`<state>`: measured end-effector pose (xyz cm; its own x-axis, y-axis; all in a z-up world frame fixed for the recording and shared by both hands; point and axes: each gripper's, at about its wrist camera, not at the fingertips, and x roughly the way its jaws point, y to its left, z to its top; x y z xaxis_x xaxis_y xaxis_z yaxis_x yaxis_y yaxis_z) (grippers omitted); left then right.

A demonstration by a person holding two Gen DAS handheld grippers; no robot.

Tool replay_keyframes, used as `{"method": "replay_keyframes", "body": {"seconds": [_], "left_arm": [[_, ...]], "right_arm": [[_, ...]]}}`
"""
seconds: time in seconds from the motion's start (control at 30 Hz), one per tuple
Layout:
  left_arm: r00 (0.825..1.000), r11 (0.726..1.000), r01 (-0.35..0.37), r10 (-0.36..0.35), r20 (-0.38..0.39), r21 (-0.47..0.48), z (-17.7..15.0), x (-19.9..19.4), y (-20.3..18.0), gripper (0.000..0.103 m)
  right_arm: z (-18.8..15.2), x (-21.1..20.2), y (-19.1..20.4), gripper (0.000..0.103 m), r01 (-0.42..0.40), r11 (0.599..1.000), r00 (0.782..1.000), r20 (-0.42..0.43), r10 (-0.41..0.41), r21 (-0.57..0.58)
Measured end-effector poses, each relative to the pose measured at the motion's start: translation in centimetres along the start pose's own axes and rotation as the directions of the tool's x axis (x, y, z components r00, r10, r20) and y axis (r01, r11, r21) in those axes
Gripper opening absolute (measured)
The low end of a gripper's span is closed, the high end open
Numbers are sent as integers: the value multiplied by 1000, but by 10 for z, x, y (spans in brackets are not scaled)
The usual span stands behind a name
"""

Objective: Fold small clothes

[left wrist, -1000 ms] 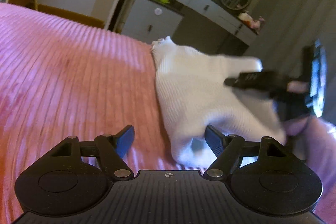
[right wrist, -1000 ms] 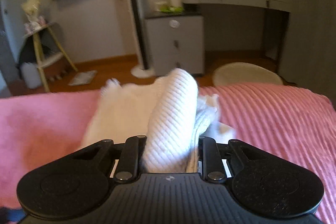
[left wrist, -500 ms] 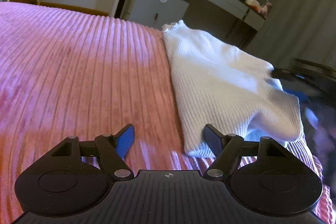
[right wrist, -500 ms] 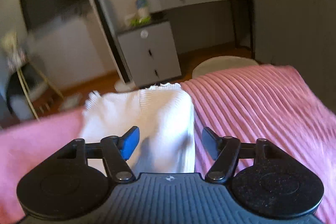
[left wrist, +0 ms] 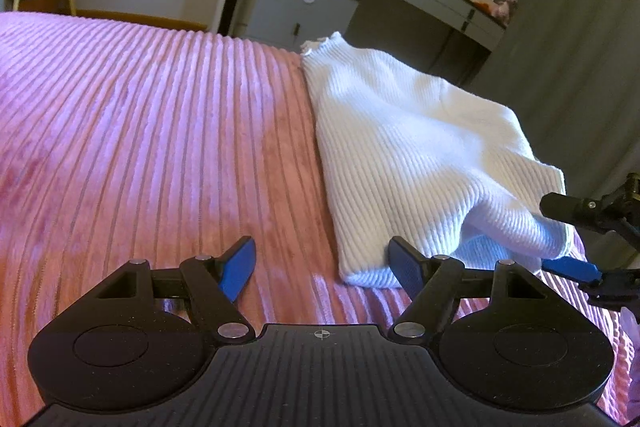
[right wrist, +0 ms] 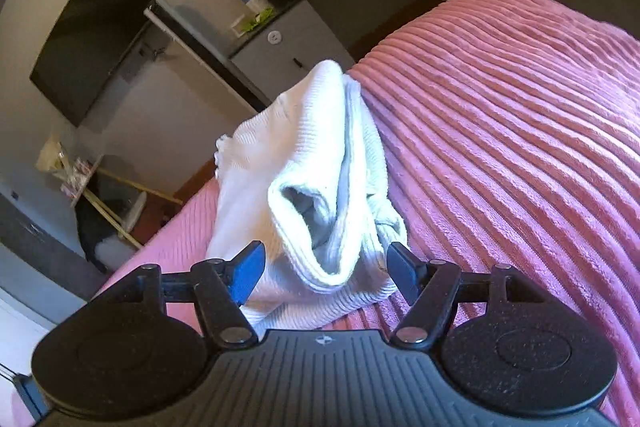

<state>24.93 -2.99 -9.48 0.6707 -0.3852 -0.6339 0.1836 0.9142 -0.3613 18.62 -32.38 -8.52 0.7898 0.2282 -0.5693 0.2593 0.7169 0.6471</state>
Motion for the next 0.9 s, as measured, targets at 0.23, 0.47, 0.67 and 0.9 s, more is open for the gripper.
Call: {"method": "replay_keyframes", "body": {"seconds": [0.23,0.47,0.67,0.9], "left_arm": [[997,997,78,-78,-22,0,2,-2,-5,77],[996,988,83,-85,10,131,-3,-1,-25,77],[999,999,38,-38,13,33,-1,8,-9,60],[999,999,43,-44,-9,-21,3,7,0,63]], "right_arm": [[1,20,-5,45,-68,994,997,-31,71,84],[0,14,15,13,-82,995,992,90,88,-59],[-4,14,-6,13,-83,996,989,116,87,-41],[-12,41,-25,13,51,995,998,38,-48,-86]]}}
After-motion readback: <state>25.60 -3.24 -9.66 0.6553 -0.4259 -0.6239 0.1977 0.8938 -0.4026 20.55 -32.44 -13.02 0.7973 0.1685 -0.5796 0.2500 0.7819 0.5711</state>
